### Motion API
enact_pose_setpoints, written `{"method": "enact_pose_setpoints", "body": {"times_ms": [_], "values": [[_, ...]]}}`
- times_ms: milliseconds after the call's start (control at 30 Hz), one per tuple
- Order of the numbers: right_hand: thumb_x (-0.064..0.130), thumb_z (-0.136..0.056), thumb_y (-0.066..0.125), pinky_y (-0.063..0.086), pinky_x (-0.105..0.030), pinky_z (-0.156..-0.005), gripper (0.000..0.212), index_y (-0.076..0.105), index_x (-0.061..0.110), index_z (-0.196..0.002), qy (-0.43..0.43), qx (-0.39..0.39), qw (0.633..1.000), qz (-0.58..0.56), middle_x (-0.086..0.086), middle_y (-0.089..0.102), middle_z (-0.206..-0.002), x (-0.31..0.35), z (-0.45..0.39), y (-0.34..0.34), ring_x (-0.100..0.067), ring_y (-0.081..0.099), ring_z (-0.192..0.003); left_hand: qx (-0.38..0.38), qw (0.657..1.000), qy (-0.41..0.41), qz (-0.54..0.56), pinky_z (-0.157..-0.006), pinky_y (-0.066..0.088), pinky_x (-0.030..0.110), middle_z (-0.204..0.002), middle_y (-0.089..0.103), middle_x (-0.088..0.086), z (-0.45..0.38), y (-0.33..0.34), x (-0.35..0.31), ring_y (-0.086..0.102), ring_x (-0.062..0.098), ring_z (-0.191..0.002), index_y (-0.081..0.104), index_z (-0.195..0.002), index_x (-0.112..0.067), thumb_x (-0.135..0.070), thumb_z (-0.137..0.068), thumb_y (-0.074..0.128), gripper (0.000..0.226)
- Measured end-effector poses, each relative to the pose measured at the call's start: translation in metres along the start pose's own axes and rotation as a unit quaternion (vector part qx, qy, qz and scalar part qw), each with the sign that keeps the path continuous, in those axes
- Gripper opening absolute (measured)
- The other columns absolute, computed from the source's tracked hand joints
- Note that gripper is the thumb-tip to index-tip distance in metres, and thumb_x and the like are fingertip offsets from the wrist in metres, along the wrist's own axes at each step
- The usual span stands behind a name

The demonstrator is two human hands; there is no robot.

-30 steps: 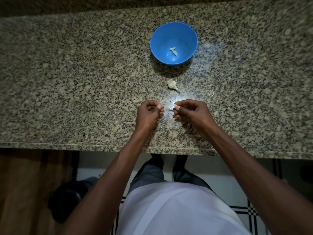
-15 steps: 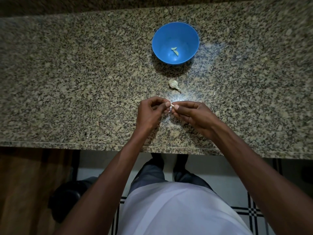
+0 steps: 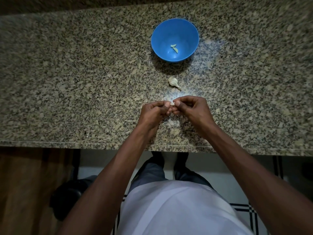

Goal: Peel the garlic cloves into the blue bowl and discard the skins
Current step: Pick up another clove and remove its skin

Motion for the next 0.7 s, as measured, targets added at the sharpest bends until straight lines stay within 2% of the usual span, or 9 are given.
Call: {"method": "enact_pose_setpoints", "body": {"times_ms": [133, 200, 300, 367, 567, 633, 700], "values": [[0.002, -0.097, 0.068, 0.063, -0.025, -0.077, 0.018, 0.071, -0.009, -0.111, 0.019, 0.029, 0.999, -0.022, -0.022, 0.077, -0.094, -0.001, -0.001, 0.002, -0.023, 0.077, -0.082, 0.026, 0.998, -0.046, 0.041, -0.074, 0.058, 0.020, -0.086, 0.075, 0.009, -0.003, -0.001, 0.008, 0.069, 0.012, -0.076, 0.070, -0.107, 0.007, 0.006, -0.097, 0.061, 0.013], [0.002, -0.096, 0.068, 0.063, -0.025, -0.077, 0.020, 0.070, -0.009, -0.113, 0.042, 0.043, 0.997, -0.046, -0.018, 0.077, -0.091, -0.005, -0.002, 0.004, -0.020, 0.076, -0.082, 0.041, 0.995, -0.073, 0.059, -0.072, 0.058, 0.019, -0.091, 0.072, 0.011, -0.004, 0.001, 0.013, 0.067, 0.014, -0.079, 0.067, -0.111, 0.007, 0.006, -0.098, 0.058, 0.016], [0.002, -0.096, 0.068, 0.062, -0.024, -0.077, 0.017, 0.071, -0.006, -0.111, 0.070, 0.058, 0.993, -0.080, -0.013, 0.077, -0.088, -0.009, -0.002, 0.006, -0.019, 0.075, -0.082, 0.067, 0.988, -0.109, 0.084, -0.067, 0.056, 0.016, -0.086, 0.071, 0.010, -0.002, 0.005, 0.016, 0.064, 0.010, -0.073, 0.064, -0.114, 0.007, 0.011, -0.100, 0.048, 0.021], [0.002, -0.097, 0.067, 0.062, -0.023, -0.077, 0.015, 0.072, -0.005, -0.109, 0.074, 0.063, 0.991, -0.088, -0.012, 0.077, -0.088, -0.008, -0.002, 0.007, -0.017, 0.075, -0.081, 0.072, 0.988, -0.110, 0.075, -0.068, 0.056, 0.017, -0.090, 0.072, 0.010, -0.003, 0.004, 0.016, 0.066, 0.011, -0.074, 0.063, -0.119, 0.008, 0.010, -0.100, 0.050, 0.023], [0.000, -0.097, 0.067, 0.063, -0.027, -0.080, 0.016, 0.074, -0.003, -0.111, 0.071, 0.056, 0.991, -0.098, -0.014, 0.077, -0.091, -0.009, -0.004, 0.007, -0.020, 0.074, -0.085, 0.037, 0.998, -0.041, 0.045, -0.083, 0.060, 0.025, -0.096, 0.075, 0.016, -0.005, -0.003, 0.004, 0.073, 0.019, -0.086, 0.070, -0.104, 0.000, 0.008, -0.094, 0.064, 0.015], [0.001, -0.097, 0.067, 0.062, -0.028, -0.080, 0.017, 0.075, -0.002, -0.113, 0.063, 0.048, 0.993, -0.085, -0.015, 0.076, -0.092, -0.011, -0.004, 0.005, -0.023, 0.074, -0.087, 0.015, 0.999, 0.008, -0.028, -0.086, 0.059, 0.030, -0.101, 0.076, 0.016, -0.003, -0.009, -0.002, 0.073, 0.023, -0.091, 0.072, -0.105, -0.004, 0.005, -0.090, 0.071, 0.017], [0.002, -0.098, 0.067, 0.062, -0.030, -0.079, 0.019, 0.075, -0.001, -0.115, 0.060, 0.043, 0.994, -0.078, -0.016, 0.075, -0.093, -0.013, -0.004, 0.003, -0.025, 0.073, -0.088, -0.003, 0.990, 0.072, -0.121, -0.088, 0.060, 0.029, -0.107, 0.077, 0.010, 0.000, -0.013, -0.012, 0.074, 0.020, -0.099, 0.074, -0.107, -0.008, 0.001, -0.089, 0.074, 0.019]]}}
Point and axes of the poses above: each hand's wrist, its own z-axis away from the middle knuckle, its own y-axis out of the palm, x = y × z, the point moved 10 cm from there along -z, towards the middle knuckle
